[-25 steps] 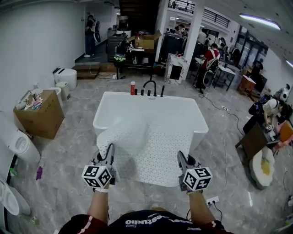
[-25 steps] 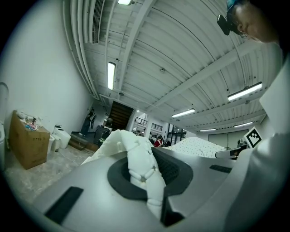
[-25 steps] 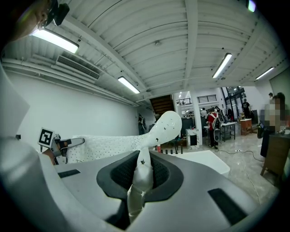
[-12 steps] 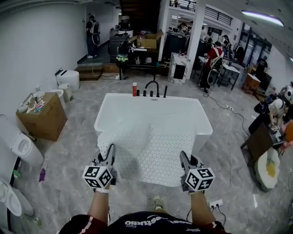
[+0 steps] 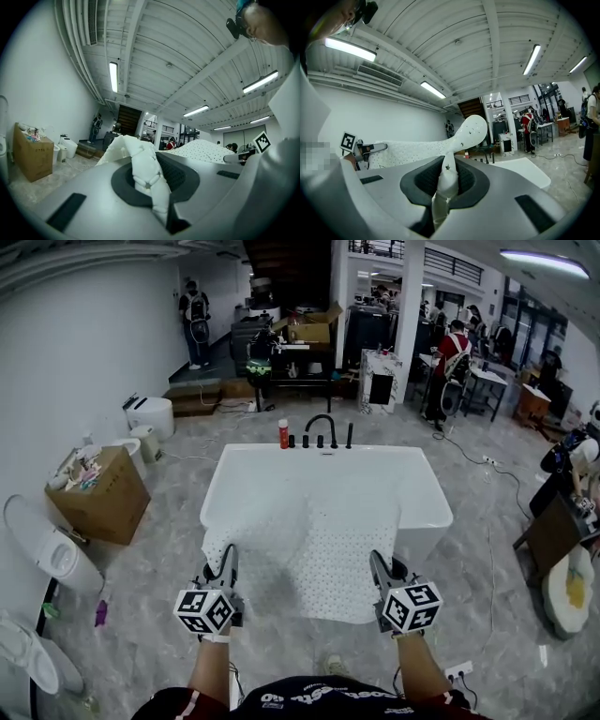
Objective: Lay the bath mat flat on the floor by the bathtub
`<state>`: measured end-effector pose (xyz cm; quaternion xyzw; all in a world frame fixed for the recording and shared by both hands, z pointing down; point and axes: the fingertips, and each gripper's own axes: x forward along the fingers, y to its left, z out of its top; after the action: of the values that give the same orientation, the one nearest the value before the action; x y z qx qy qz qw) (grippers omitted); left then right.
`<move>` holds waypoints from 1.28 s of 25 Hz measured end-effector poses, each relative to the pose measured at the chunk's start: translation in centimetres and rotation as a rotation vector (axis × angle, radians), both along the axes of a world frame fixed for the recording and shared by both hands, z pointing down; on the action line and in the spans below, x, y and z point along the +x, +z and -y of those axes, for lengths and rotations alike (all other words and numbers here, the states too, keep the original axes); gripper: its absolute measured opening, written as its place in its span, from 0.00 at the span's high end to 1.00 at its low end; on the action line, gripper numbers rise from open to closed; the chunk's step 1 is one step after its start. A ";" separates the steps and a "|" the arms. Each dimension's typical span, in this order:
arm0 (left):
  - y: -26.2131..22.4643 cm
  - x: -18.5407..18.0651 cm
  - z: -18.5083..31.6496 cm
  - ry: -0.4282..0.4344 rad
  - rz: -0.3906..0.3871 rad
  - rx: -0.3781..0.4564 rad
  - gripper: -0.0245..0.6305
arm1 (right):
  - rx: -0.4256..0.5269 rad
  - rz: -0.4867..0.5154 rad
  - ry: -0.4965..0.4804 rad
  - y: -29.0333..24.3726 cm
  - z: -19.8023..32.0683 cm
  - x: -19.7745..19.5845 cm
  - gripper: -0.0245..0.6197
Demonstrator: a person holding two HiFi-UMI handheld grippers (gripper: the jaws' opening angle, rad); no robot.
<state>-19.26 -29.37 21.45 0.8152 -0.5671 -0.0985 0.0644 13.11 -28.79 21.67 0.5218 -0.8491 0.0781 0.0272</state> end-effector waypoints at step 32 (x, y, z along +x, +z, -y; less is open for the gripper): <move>12.8 6.9 9.3 0.007 0.159 -0.174 0.92 | -0.228 -0.041 0.016 15.4 9.4 7.0 0.89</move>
<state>-12.32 -38.70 34.29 0.8136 -0.5741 0.0163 0.0903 20.14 -38.24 37.12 0.5237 -0.8296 0.1638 0.1031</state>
